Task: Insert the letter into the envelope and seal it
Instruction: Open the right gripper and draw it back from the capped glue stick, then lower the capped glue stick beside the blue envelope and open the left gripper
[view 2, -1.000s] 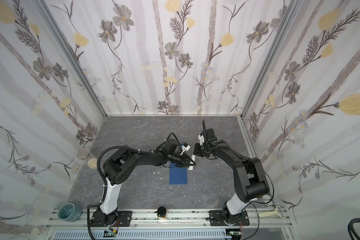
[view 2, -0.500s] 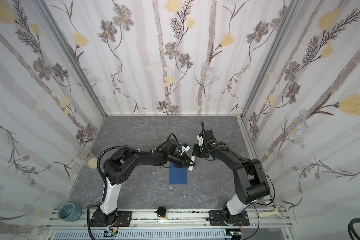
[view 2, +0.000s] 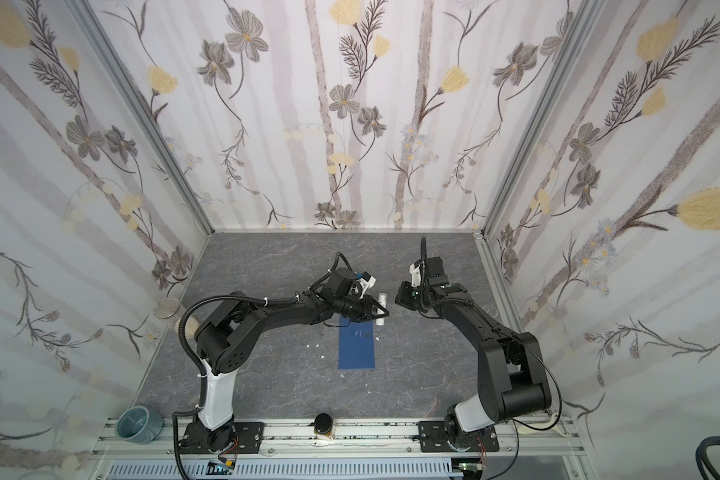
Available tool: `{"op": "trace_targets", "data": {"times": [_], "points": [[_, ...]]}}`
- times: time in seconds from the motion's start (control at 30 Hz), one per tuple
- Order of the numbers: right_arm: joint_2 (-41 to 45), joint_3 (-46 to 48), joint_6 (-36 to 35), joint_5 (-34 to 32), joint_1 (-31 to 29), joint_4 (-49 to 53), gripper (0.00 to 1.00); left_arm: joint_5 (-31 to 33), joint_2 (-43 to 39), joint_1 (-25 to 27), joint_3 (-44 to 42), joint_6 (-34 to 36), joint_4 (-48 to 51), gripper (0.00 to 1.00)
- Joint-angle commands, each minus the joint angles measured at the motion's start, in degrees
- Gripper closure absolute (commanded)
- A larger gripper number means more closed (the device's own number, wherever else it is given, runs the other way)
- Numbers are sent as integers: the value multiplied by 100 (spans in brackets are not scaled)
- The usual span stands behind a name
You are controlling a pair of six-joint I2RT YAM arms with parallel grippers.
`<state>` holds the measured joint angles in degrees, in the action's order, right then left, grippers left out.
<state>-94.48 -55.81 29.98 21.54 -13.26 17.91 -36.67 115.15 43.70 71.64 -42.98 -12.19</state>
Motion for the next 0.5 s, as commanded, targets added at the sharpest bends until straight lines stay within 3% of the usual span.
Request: {"op": "trace_targets", "data": {"times": [0.0,0.23,0.47], "points": [[119,-86,92,10,71,-266,100,1002,-308,-35,-117,264,782,100],[469,10,-6,-75,106,-463,84,2722,-1370,-28,-886,134,1999,100],[671,326,111,257,139,-907,82,3373,-1967,-6,-1704,-209,2320,100]]}}
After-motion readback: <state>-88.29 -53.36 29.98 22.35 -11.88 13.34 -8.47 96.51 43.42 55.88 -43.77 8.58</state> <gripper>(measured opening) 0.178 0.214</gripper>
